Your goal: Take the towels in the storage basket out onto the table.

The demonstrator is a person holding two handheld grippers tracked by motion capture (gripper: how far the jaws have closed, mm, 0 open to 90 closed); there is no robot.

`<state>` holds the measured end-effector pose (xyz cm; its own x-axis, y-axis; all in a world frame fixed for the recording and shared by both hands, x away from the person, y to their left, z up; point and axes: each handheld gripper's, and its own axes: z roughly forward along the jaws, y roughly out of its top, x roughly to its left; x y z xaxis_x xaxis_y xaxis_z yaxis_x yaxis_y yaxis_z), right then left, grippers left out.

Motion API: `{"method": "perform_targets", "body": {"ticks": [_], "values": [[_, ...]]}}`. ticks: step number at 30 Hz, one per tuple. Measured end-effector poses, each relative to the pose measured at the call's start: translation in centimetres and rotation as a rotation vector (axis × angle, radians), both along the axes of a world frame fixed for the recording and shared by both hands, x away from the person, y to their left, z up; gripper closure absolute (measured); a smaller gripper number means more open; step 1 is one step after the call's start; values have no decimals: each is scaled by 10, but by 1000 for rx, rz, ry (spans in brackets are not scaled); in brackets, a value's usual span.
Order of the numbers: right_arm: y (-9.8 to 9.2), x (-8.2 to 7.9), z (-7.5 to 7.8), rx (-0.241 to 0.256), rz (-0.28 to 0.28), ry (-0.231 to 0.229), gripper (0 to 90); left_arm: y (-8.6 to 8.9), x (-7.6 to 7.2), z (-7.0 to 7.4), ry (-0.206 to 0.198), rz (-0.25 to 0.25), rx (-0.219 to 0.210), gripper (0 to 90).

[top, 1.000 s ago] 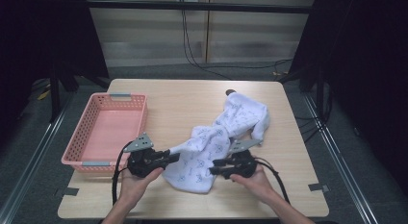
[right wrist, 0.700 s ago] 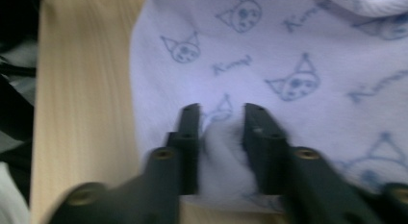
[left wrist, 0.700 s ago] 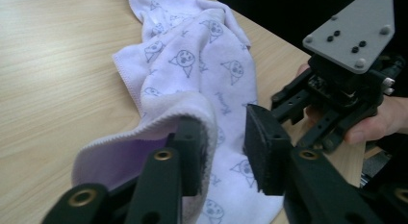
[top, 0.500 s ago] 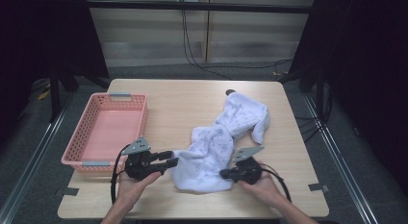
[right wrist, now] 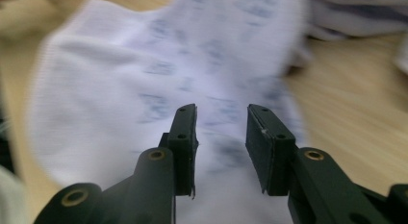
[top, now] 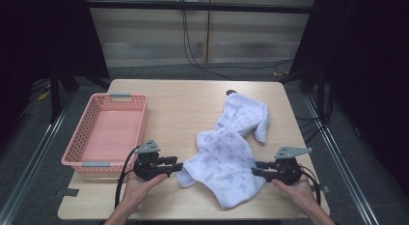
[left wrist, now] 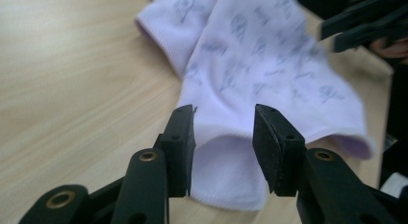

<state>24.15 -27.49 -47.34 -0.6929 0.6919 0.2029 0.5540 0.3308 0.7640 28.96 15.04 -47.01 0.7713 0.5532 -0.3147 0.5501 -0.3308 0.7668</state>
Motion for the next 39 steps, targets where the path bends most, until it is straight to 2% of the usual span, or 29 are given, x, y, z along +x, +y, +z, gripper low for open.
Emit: {"method": "perform_targets", "body": {"ticks": [1, 2, 3, 5, 6, 7, 8, 9, 10, 12, 14, 16, 18, 19, 20, 21, 22, 23, 25, 26, 28, 29, 30, 31, 33, 35, 37, 38, 39], "values": [[0, 0, 0, 0, 0, 0, 646, 0, 0, 0, 0, 0, 0, 595], [12, -7, 0, 26, 52, 16, 643, -2, 1, -4, 7, 5, 17, 588], [12, -7, 0, 26, 52, 16, 617, -3, 3, -7, 21, 0, 24, 588], [30, -13, -7, 38, 127, 59, 555, -5, 6, -11, 19, 8, 41, 562], [43, -17, -13, 13, 177, 80, 501, -5, 9, -11, 25, 19, 25, 559], [43, -17, -13, 13, 177, 80, 501, -5, 9, -11, 25, 19, 25, 552], [52, -20, -18, -2, 223, 101, 464, -4, 11, -12, 27, 22, 31, 542], [52, -20, -18, -2, 223, 101, 464, -4, 11, -12, 27, 22, 31, 542], [55, -22, -21, -14, 253, 109, 444, -4, 11, -13, 33, 24, 30, 537], [56, -24, -22, -13, 261, 117, 436, -4, 12, -15, 45, 34, 20, 531], [57, -30, -25, -42, 288, 101, 411, -3, 13, -15, 41, 38, 12, 520], [58, -32, -25, -48, 297, 94, 409, -2, 13, -14, 36, 44, 13, 513], [59, -36, -25, -88, 314, 43, 423, 0, 14, -13, 40, 60, 0, 498], [59, -36, -25, -88, 314, 43, 423, 0, 14, -13, 40, 60, 0, 497], [59, -38, -25, -114, 314, 17, 513, 1, 14, -12, 33, 65, -3, 495], [59, -38, -25, -114, 314, 17, 513, 2, 14, -11, 30, 76, -10, 495], [56, -37, -25, -126, 313, 8, 696, 3, 15, -10, 23, 70, -6, 494], [56, -37, -25, -126, 313, 8, 696, 3, 15, -10, 23, 70, -6, 492], [52, -36, -25, -119, 328, 27, 799, 1, 17, -10, 23, 81, 0, 490], [50, -36, -25, -115, 327, 38, 820, -1, 20, -11, 26, 85, 0, 491], [45, -35, -24, -104, 320, 73, 841, -4, 23, -12, 25, 75, 15, 491], [45, -35, -24, -104, 320, 73, 841, -7, 23, -13, 28, 58, 25, 491], [38, -33, -21, -75, 286, 71, 844, -13, 22, -15, 26, 20, 32, 477], [38, -33, -21, -75, 286, 71, 844, -13, 22, -15, 26, 20, 32, 473], [27, -29, -16, -16, 240, 70, 845, -23, 18, -19, 29, -17, 82, 469], [13, -26, -10, 36, 184, 53, 846, -29, 17, -22, 37, -44, 110, 476], [6, -23, -8, 60, 150, 47, 846, -32, 15, -24, 43, -60, 114, 481], [3, -22, -7, 73, 141, 45, 846, -35, 14, -25, 49, -87, 107, 483], [-1, -20, -5, 90, 118, 38, 846, -37, 14, -25, 49, -94, 119, 497]]}}
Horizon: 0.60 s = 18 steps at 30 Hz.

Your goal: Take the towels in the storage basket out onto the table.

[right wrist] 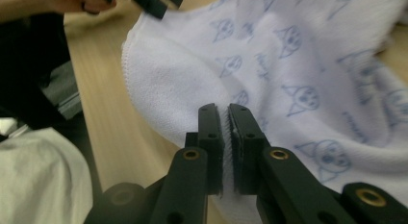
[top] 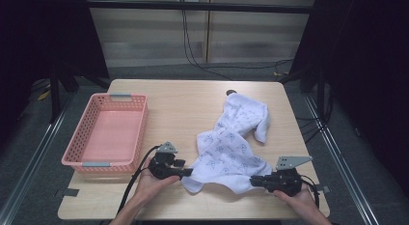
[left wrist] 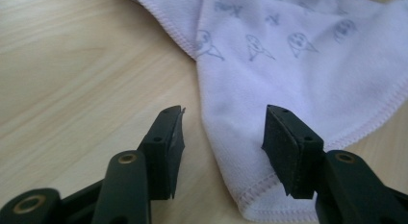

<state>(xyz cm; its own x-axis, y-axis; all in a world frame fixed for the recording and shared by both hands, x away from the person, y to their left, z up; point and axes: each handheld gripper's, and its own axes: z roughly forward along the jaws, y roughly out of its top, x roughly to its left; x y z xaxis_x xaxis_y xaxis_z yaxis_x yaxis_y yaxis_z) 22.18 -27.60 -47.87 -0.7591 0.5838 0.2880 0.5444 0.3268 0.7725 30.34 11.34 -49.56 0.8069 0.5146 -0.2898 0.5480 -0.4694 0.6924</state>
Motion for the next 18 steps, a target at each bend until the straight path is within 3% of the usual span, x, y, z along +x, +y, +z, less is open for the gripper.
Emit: {"method": "perform_targets", "body": {"ticks": [2, 4, 5, 6, 8, 9, 11, 13, 15, 18], "values": [[-2, 3, 1, 10, -10, -6, 847, -5, 0, -1, 11, -14, 10, 527], [-3, 10, 4, 24, -38, -9, 847, -15, -4, -3, 4, -66, 36, 590], [-3, 13, 5, 26, -46, -13, 847, -18, -5, -3, 10, -95, 29, 648], [-4, 15, 5, 27, -50, -18, 846, -21, -8, -2, -9, -107, 54, 709], [-5, 19, 6, 35, -62, -20, 846, -24, -12, -1, -24, -152, 59, 824], [-6, 20, 7, 38, -66, -18, 846, -23, -13, 0, -24, -155, 51, 843], [-8, 20, 8, 44, -76, -19, 846, -20, -12, 4, 0, -160, -5, 853], [-11, 20, 13, 53, -83, -30, 846, -13, -10, 11, 9, -134, -70, 855], [-15, 21, 19, 74, -94, -46, 847, -5, -6, 21, -14, -102, -116, 854], [-19, 25, 27, 107, -106, -63, 847, 1, 4, 37, -48, -65, -146, 854]]}}
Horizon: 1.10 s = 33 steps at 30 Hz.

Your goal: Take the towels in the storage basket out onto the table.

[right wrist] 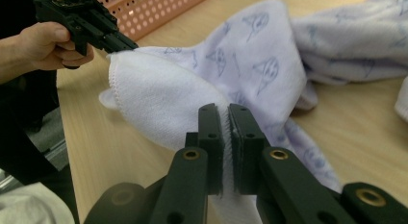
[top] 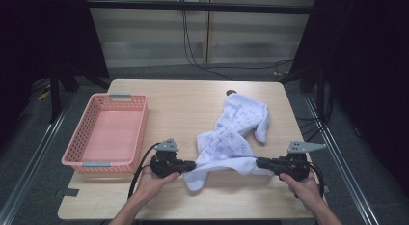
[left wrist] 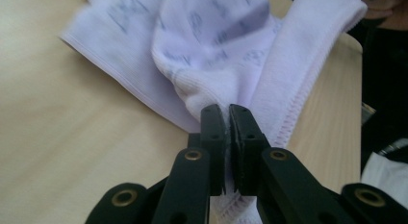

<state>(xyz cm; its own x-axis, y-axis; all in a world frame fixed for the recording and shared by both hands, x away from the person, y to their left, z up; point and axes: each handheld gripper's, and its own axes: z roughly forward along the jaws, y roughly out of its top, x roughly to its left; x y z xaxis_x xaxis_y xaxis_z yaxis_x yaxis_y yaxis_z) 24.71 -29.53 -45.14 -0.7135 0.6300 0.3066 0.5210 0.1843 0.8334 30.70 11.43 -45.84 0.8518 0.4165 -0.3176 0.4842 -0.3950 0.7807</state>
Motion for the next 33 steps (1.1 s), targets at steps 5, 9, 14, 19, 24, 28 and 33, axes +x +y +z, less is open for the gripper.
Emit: {"method": "perform_targets", "body": {"ticks": [5, 9, 14, 19, 24, 28, 33], "values": [[0, 19, 20, 62, -18, -43, 848, 0, 15, 32, -58, 40, -64, 854], [2, 36, 46, 102, -30, -95, 849, 3, 27, 63, -109, 75, -113, 854], [3, 55, 75, 132, -45, -142, 849, 8, 41, 103, -180, 122, -137, 854], [3, 73, 98, 155, -63, -173, 850, 12, 51, 137, -232, 158, -156, 854], [8, 92, 144, 167, -75, -247, 851, 17, 64, 177, -286, 196, -190, 855], [13, 104, 205, 168, -77, -336, 852, 25, 61, 222, -358, 212, -263, 856], [14, 102, 248, 187, -72, -405, 854, 30, 47, 260, -426, 204, -308, 856]]}}
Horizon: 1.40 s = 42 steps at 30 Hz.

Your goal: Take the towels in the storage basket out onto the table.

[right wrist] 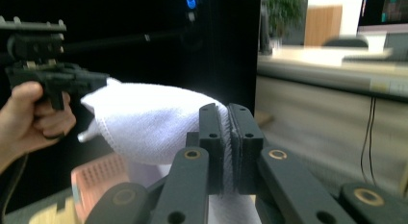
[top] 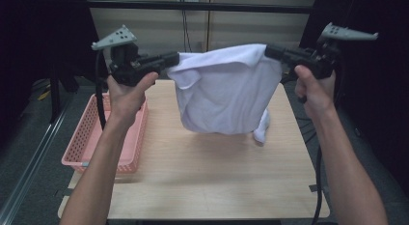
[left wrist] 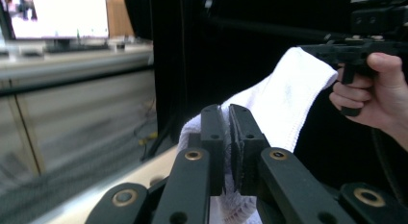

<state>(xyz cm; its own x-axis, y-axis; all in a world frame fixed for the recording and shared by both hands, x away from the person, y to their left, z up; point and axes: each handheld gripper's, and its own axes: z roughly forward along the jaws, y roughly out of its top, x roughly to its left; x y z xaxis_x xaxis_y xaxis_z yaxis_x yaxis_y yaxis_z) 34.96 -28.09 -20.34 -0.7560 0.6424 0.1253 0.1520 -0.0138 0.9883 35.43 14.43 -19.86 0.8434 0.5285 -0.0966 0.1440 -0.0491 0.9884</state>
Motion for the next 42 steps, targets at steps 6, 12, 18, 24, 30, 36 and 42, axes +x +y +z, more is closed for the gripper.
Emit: {"method": "perform_targets", "body": {"ticks": [6, 12, 18, 24, 30, 36, 42], "values": [[-1, -24, -1, 9, 41, -21, 853, -1, -25, -19, 32, -50, 57, 855], [-5, -62, -86, -21, 108, 118, 854, -6, -53, -93, 176, -121, 135, 853], [-17, -128, -151, 7, 179, 216, 853, 0, -112, -136, 250, -228, 164, 840], [-27, -191, -200, -36, 200, 316, 759, 3, -154, -181, 337, -302, 143, 623], [-40, -199, -220, -79, 114, 360, 595, 10, -121, -224, 423, -212, 232, 630], [-33, -159, -244, -201, 54, 416, 593, -2, -74, -275, 513, -150, 347, 742], [-24, -112, -270, -350, 3, 450, 629, -10, -56, -298, 537, -97, 408, 770]]}}
